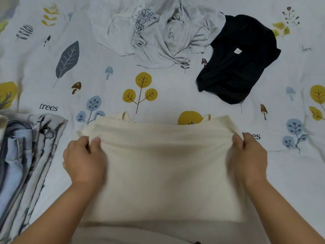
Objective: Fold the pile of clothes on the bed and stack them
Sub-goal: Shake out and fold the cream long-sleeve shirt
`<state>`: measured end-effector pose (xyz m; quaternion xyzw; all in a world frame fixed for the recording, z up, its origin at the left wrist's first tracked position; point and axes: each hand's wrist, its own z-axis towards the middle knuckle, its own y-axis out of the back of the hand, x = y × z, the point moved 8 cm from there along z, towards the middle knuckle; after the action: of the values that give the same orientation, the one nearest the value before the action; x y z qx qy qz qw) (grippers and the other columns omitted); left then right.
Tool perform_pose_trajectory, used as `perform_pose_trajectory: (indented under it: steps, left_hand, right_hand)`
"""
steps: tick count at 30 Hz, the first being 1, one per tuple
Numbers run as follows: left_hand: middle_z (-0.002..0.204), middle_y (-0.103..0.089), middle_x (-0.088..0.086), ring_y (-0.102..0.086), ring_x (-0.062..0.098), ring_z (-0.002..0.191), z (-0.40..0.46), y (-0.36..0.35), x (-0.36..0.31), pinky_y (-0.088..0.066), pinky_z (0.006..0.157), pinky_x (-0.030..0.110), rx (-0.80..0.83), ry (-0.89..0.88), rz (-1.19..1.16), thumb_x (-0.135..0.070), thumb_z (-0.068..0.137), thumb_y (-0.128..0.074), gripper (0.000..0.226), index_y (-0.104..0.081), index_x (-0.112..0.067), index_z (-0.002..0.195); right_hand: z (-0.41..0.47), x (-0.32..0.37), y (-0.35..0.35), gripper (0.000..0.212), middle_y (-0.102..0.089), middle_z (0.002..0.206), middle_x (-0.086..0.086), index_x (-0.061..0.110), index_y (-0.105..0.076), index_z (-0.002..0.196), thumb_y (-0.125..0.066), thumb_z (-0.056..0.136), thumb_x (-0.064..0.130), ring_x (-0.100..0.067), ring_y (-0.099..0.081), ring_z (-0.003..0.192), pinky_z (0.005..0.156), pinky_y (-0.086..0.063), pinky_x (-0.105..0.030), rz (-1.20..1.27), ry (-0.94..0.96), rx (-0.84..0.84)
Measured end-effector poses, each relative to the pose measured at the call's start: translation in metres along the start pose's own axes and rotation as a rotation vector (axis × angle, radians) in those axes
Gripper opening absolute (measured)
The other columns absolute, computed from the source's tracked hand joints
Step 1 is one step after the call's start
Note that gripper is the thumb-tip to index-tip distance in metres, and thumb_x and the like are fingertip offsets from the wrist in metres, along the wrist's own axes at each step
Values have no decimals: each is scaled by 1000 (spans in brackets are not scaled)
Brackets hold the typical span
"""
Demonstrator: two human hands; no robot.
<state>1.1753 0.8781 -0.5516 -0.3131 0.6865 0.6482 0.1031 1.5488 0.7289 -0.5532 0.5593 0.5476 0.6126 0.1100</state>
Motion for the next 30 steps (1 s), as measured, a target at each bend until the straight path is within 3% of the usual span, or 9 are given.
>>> perform_pose_trajectory:
  steps: [2,5,9,13,18,20,24,27,30]
  left_hand:
    - [102,-53,27,-46,43,104,1,-2,3,-36,89,50,-30,43,76,-19,92,-53,18,-55,-2,85]
    - [128,-43,27,-34,38,122,-14,4,-24,-27,99,49,-134,-193,134,-12,85,-58,40,-48,2,121]
    - [142,-42,20,-34,32,131,-68,-40,-61,-23,102,45,107,-894,357,-31,86,-43,52,-47,-8,133]
    - [146,-38,13,-31,37,136,-58,-70,-30,-22,108,51,391,-865,609,-55,94,-5,73,-47,-14,137]
    - [158,-3,3,6,27,145,-31,-65,-16,2,114,48,374,-663,749,-64,85,9,78,-11,-24,150]
    - [158,-4,5,5,29,145,-36,-60,-19,1,113,52,381,-617,698,-59,90,3,72,-13,-22,150]
    - [154,-24,10,-18,32,143,-69,-51,-35,-10,112,54,453,-734,524,-50,86,-9,72,-34,-17,145]
    - [158,-8,0,-2,22,146,-90,-55,-26,3,114,41,583,-765,534,-56,84,-1,74,-19,-24,149]
    - [158,2,-3,7,17,145,-93,-56,-17,6,115,38,614,-751,539,-46,98,-24,55,-14,-27,149]
  right_hand:
    - [3,-4,-4,20,-55,93,-17,8,-50,87,-40,98,23,-37,-49,92,72,-35,-39,-97,-31,-12]
    - [-16,11,-3,44,-41,133,-24,7,-43,133,-51,92,20,-38,-35,124,99,-30,-47,-239,40,-143]
    - [-67,55,-44,59,-44,141,-21,9,-48,136,-57,81,28,-35,-38,133,104,-26,-56,-448,587,-33]
    - [-76,33,-81,59,-51,137,-8,18,-57,129,-32,86,49,-28,-49,126,100,-32,-55,-777,848,286]
    - [-50,7,-56,62,-9,153,0,22,-21,145,-20,92,54,-19,-4,142,111,-2,-51,-722,612,238]
    - [-49,-5,-44,60,5,155,0,21,-11,149,-29,97,44,-17,8,144,114,-1,-46,-607,508,232]
    - [-54,-19,-15,67,-19,154,-11,13,-16,149,-52,92,20,-22,-17,141,111,-21,-33,-155,204,155]
    - [-55,-33,-7,64,-48,133,-9,12,-27,143,-59,87,13,-25,-48,117,95,-38,-35,105,-83,188]
    - [-54,-33,-6,38,-64,100,-7,3,-52,119,-63,83,9,-22,-60,86,78,-47,-36,206,-238,326]
